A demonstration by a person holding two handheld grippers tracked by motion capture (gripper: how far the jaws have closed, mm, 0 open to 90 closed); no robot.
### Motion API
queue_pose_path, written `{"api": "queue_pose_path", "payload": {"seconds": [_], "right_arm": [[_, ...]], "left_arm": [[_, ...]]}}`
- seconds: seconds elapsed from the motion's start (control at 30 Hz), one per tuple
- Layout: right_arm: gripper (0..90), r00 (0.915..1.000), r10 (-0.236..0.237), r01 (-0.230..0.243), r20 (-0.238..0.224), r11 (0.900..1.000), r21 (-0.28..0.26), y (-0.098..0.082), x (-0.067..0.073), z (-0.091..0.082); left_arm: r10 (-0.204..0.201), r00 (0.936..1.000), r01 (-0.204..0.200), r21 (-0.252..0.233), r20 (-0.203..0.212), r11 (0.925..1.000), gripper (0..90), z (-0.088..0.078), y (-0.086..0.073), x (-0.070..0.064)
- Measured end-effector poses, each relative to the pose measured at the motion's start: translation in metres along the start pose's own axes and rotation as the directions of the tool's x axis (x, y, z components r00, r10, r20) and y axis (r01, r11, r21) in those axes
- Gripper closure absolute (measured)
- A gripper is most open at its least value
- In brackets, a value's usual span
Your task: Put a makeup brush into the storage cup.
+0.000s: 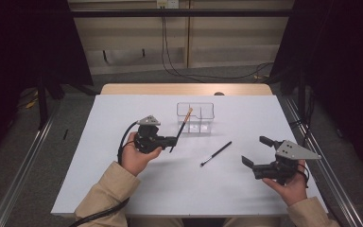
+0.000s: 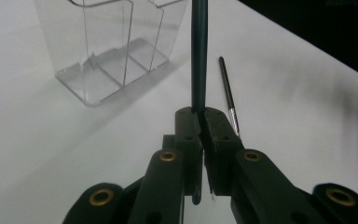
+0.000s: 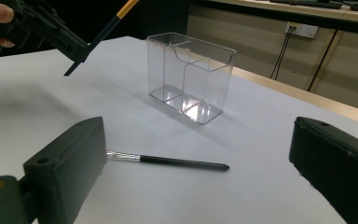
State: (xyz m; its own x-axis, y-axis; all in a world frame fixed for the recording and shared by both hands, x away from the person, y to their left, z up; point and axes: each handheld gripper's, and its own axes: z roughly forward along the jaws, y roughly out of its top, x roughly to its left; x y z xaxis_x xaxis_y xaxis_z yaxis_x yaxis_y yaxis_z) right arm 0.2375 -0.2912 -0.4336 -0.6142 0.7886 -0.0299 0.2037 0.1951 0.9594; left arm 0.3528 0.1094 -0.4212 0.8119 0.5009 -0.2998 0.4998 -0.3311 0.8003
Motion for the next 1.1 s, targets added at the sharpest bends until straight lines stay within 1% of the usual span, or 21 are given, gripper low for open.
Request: {"api": "queue_pose_path", "payload": {"seconds": [0.13,0.23,0.3,0.33,0.47,0.5,0.57,0.7,0.77,0.9,0.97,1.0,1.03,1.1], "right_arm": [[3.4,1.0,0.008,-0.008,0.0,1.0,-0.001,-0.001,-0.001,0.001],[3.3,0.9999,0.015,-0.015,0.001,1.0,-0.003,-0.001,-0.002,0.002],[3.3,0.9998,0.018,-0.018,0.003,1.0,-0.004,0.0,-0.002,0.003],[3.3,0.9997,0.022,-0.022,0.003,1.0,-0.003,-0.001,-0.002,0.003],[3.3,0.9997,0.025,-0.025,0.0,1.0,-0.003,0.0,-0.001,0.007],[3.2,0.9996,0.027,-0.027,-0.001,1.0,-0.003,0.001,-0.001,0.008],[3.2,0.9996,0.029,-0.029,-0.001,1.0,-0.007,0.002,0.0,0.01],[3.2,0.9993,0.037,-0.037,-0.008,0.999,-0.016,0.005,0.001,0.013],[3.2,0.9991,0.039,-0.04,-0.013,0.999,-0.023,0.006,0.001,0.015],[3.1,0.9975,0.069,-0.07,-0.016,0.997,-0.038,0.008,0.0,0.018],[3.1,0.9973,0.071,-0.072,-0.017,0.997,-0.04,0.01,0.0,0.02],[3.2,0.9972,0.072,-0.073,-0.02,0.997,-0.039,0.011,0.0,0.02],[3.2,0.9972,0.072,-0.072,-0.02,0.997,-0.04,0.011,0.0,0.022],[3.1,0.9971,0.071,-0.072,-0.025,0.997,-0.041,0.013,0.001,0.024]], "left_arm": [[-0.001,1.0,0.002,-0.049,0.008,0.9988,85.3,-0.001,-0.003,0.0],[-0.005,0.9997,0.008,-0.089,0.025,0.996,85.3,-0.001,-0.005,0.002],[-0.006,0.9996,0.009,-0.105,0.027,0.9945,85.2,-0.001,-0.006,0.002],[-0.007,0.9993,0.011,-0.119,0.036,0.9928,85.2,-0.001,-0.006,0.002],[-0.008,0.9988,0.015,-0.151,0.047,0.9884,85.2,-0.002,-0.007,0.002],[-0.008,0.9984,0.017,-0.161,0.056,0.9868,85.2,-0.002,-0.007,0.002],[-0.013,0.9983,0.023,-0.176,0.057,0.9841,85.2,-0.003,-0.007,0.001],[-0.011,0.9973,0.025,-0.2,0.072,0.9794,85.2,-0.003,-0.007,0.002],[-0.007,0.9975,0.022,-0.207,0.07,0.9781,85.2,-0.004,-0.007,0.001],[0.001,0.9969,0.017,-0.23,0.079,0.9729,85.2,-0.003,-0.007,-0.001],[0.005,0.9963,0.015,-0.233,0.085,0.9724,85.2,-0.002,-0.006,-0.002],[0.008,0.9963,0.013,-0.242,0.085,0.9702,85.2,-0.002,-0.006,-0.003],[0.014,0.996,0.007,-0.239,0.088,0.971,85.2,-0.002,-0.006,-0.004],[0.018,0.995,0.007,-0.245,0.098,0.9695,85.2,-0.001,-0.006,-0.006]]}}
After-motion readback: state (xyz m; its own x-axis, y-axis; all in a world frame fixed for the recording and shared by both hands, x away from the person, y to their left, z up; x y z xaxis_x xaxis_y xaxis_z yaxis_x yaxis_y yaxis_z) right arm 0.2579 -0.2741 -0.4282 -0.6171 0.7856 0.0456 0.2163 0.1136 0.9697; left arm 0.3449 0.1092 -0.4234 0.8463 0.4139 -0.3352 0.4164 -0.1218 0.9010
